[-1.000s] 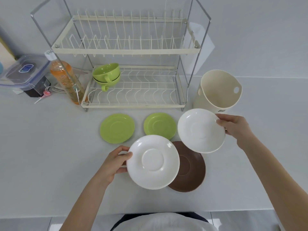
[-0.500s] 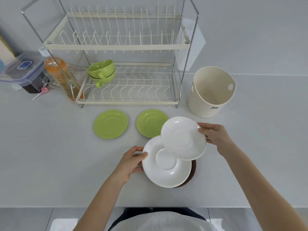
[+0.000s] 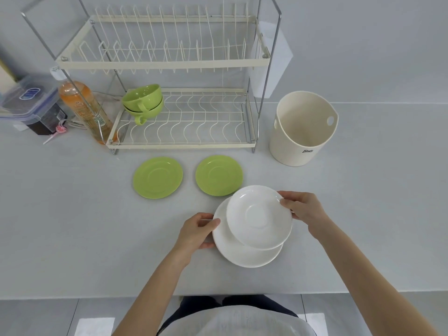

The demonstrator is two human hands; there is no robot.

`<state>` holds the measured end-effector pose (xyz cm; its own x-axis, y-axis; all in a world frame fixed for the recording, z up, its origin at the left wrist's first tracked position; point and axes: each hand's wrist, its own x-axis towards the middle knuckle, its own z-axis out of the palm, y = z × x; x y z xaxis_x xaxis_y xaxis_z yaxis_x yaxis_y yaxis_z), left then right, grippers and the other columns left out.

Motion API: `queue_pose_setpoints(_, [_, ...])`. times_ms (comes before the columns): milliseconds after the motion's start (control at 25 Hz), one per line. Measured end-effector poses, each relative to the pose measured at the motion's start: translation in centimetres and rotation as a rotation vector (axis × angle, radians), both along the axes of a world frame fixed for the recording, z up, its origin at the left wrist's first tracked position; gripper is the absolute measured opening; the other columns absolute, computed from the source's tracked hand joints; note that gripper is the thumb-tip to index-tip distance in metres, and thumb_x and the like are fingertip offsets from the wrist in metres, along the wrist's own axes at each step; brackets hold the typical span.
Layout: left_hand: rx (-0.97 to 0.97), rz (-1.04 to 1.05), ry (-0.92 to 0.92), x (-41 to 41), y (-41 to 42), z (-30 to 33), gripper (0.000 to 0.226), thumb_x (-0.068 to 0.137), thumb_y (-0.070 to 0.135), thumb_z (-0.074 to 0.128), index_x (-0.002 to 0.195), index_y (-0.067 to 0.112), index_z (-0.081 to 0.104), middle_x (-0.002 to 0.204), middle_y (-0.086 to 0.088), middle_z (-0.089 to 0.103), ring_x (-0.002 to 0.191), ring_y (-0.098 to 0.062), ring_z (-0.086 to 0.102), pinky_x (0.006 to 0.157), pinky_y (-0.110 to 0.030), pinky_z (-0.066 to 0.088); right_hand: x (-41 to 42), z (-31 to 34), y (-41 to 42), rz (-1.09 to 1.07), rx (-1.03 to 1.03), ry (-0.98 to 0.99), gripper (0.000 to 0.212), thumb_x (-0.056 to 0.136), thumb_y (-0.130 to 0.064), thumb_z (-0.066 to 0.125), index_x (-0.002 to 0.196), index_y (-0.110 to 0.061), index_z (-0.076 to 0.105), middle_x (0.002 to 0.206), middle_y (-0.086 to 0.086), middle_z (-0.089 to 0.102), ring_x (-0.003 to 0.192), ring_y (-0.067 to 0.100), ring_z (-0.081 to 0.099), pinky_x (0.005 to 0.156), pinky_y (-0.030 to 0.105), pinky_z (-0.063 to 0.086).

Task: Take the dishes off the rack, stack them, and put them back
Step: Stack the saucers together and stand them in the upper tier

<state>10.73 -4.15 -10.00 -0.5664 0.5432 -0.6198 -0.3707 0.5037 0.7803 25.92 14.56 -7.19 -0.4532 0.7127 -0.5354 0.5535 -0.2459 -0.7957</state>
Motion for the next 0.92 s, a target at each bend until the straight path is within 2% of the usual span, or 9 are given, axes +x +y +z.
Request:
queue_pose_setpoints(80, [-0.012,-0.015,-0.006,0.0,-0.1,0.2,0.02,0.088,0.027,0.055,0.103,0.016,0.06,0.104,-0.005,0.062,0.091,-0.019,0.064,0.059,-0.021,0.058,0.0,-0.5,-0.6,0.029,0.002,-0.029,0.028,0.085,-0.004,0.053,0.099,-0.019,0.072,0.091,0.004,0.069,0.09,0.024,0.063,0.087,0.033,0.052])
queue_pose_setpoints(160, [-0.026,-0.027,-0.001,0.1,0.0,0.3,0.026,0.089,0.03,0.051,0.107,0.014,0.061,0.108,-0.008,0.063,0.099,-0.023,0.063,0.06,-0.022,0.058,-0.3,-0.7,-1.0,0.056,0.038,-0.039,0.027,0.084,-0.007,0.055,0.091,-0.026,0.072,0.092,0.002,0.07,0.096,0.025,0.064,0.092,0.037,0.052])
queue_pose_setpoints(240, [-0.031,-0.034,-0.01,0.0,0.1,0.4,0.029,0.09,0.03,0.05,0.11,0.012,0.061,0.109,-0.008,0.064,0.099,-0.023,0.063,0.058,-0.022,0.059,-0.5,-1.0,-1.5,0.1,0.142,-0.082,0.026,0.084,-0.01,0.055,0.098,-0.025,0.073,0.092,0.0,0.069,0.095,0.022,0.063,0.088,0.032,0.05])
queue_pose_setpoints(320, [-0.032,-0.053,-0.022,0.0,0.1,0.6,0.03,0.089,0.029,0.053,0.112,0.012,0.06,0.107,-0.007,0.063,0.092,-0.018,0.063,0.056,-0.021,0.058,-0.7,-1.2,-2.3,0.188,0.323,-0.17,0.027,0.085,-0.014,0.056,0.107,-0.023,0.07,0.095,-0.001,0.064,0.092,0.017,0.058,0.082,0.025,0.043])
queue_pose_setpoints(440, [-0.02,-0.093,-0.009,0.1,0.1,0.5,0.034,0.087,0.021,0.057,0.118,0.008,0.058,0.105,-0.006,0.062,0.085,-0.012,0.061,0.057,-0.022,0.058,-0.9,-1.8,-3.2,0.251,0.486,-0.193,0.03,0.085,-0.018,0.061,0.114,-0.022,0.066,0.105,-0.001,0.048,0.106,0.022,0.051,0.085,0.022,0.037])
queue_pose_setpoints(600, [0.0,-0.078,-0.012,0.1,0.0,0.1,0.032,0.087,0.014,0.056,0.119,0.006,0.057,0.102,-0.006,0.062,0.082,-0.01,0.061,0.056,-0.022,0.059,-0.4,-2.0,-3.6,0.154,0.317,-0.199,0.038,0.087,-0.028,0.057,0.123,-0.019,0.057,0.121,0.009,0.054,0.109,0.024,0.055,0.09,0.026,0.04])
queue_pose_setpoints(720, [0.0,-0.072,-0.001,-0.2,-0.2,0.0,0.032,0.087,0.013,0.056,0.118,0.005,0.058,0.101,-0.008,0.061,0.078,-0.009,0.061,0.055,-0.022,0.058,-0.4,-1.7,-4.0,0.164,0.305,-0.232,0.036,0.087,-0.033,0.055,0.119,-0.017,0.06,0.114,0.009,0.065,0.106,0.025,0.059,0.091,0.035,0.046])
queue_pose_setpoints(920, [-0.022,-0.029,0.026,-1.8,-1.9,0.0,0.029,0.086,0.013,0.058,0.114,0.007,0.061,0.093,-0.004,0.063,0.077,-0.009,0.062,0.055,-0.021,0.058,-2.1,-1.3,-5.1,0.219,0.317,-0.241,0.034,0.086,-0.034,0.057,0.114,-0.016,0.063,0.108,0.008,0.069,0.098,0.024,0.061,0.089,0.033,0.046])
